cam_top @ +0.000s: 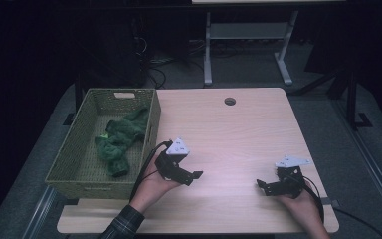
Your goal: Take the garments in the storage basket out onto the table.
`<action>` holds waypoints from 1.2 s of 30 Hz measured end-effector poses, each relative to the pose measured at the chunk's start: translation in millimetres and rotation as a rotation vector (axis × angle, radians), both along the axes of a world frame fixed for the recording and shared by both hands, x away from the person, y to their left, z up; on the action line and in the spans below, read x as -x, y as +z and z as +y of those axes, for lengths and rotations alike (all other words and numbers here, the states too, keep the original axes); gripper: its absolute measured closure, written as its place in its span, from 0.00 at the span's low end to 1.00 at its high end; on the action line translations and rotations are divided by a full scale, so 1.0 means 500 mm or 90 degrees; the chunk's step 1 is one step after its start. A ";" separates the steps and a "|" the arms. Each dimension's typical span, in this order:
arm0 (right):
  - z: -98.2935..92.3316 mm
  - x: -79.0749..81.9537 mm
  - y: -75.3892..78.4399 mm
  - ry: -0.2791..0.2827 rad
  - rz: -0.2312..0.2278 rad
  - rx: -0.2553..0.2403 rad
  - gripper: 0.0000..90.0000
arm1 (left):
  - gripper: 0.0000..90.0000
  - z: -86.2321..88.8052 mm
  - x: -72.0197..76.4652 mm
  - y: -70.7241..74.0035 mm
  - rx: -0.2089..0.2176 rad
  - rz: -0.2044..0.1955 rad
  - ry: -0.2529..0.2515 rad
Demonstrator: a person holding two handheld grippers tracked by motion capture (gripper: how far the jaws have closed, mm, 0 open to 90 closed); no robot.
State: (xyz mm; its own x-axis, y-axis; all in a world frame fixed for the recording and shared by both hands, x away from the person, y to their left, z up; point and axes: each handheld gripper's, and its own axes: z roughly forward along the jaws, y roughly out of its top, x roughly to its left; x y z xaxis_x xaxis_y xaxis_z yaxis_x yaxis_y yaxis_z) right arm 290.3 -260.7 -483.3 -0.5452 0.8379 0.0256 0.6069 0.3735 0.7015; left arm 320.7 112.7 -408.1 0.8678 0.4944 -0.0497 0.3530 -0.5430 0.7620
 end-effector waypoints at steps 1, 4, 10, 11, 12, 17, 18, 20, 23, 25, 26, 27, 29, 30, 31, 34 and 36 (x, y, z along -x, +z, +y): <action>0.000 0.000 0.000 0.000 0.000 0.000 0.02 | 0.15 0.001 -0.002 0.006 -0.005 -0.002 -0.006; 0.000 0.000 0.000 -0.001 0.001 0.000 0.02 | 0.15 -0.001 -0.004 0.019 -0.001 -0.007 -0.007; 0.000 0.000 0.000 0.000 0.001 -0.001 0.02 | 0.15 0.002 -0.009 0.041 -0.002 -0.012 -0.016; 0.000 0.000 0.000 0.000 0.001 -0.001 0.02 | 0.15 0.004 -0.011 0.045 -0.005 -0.010 -0.020; 0.000 0.000 0.000 0.000 0.001 0.000 0.02 | 0.15 0.005 -0.013 0.048 -0.001 -0.008 -0.017; 0.000 0.000 0.000 0.000 0.000 0.000 0.02 | 0.15 0.014 -0.023 0.073 -0.006 -0.009 -0.020; 0.000 0.000 0.000 -0.001 0.001 -0.001 0.02 | 0.15 0.016 -0.025 0.078 -0.010 -0.013 -0.024; 0.000 0.000 0.000 -0.001 0.001 -0.001 0.02 | 0.15 0.020 -0.028 0.087 -0.004 -0.015 -0.020; 0.000 0.000 0.000 -0.001 0.001 -0.001 0.02 | 0.15 0.026 -0.034 0.095 -0.011 -0.018 -0.023; 0.000 0.000 0.000 -0.001 0.001 -0.001 0.02 | 0.15 0.031 -0.037 0.099 -0.003 -0.014 -0.018; 0.000 0.000 0.000 0.000 0.001 -0.001 0.02 | 0.15 0.035 -0.040 0.101 -0.006 -0.015 -0.019; 0.000 0.000 0.000 0.000 0.001 -0.001 0.02 | 0.15 0.037 -0.041 0.103 -0.004 -0.014 -0.016; 0.000 0.000 0.000 0.000 0.000 -0.001 0.02 | 0.15 0.042 -0.043 0.107 -0.003 -0.013 -0.011; 0.000 0.000 0.000 -0.001 0.001 -0.001 0.02 | 0.15 0.051 -0.047 0.114 -0.003 -0.016 -0.009; 0.000 0.000 0.000 -0.001 0.001 -0.001 0.02 | 0.15 0.053 -0.048 0.115 0.001 -0.016 -0.006; 0.000 0.000 0.000 0.000 0.001 -0.001 0.02 | 0.15 0.065 -0.053 0.122 -0.003 -0.016 -0.003; 0.000 0.000 0.000 -0.001 0.001 -0.001 0.02 | 0.15 0.074 -0.056 0.128 0.000 -0.021 0.006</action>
State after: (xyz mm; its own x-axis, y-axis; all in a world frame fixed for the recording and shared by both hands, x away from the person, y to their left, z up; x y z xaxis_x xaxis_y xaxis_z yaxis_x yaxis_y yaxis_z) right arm 290.2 -260.7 -483.2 -0.5445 0.8383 0.0268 0.6079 0.3724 0.7013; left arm 348.7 150.0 -344.1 0.8644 0.5023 -0.0207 0.3323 -0.5400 0.7733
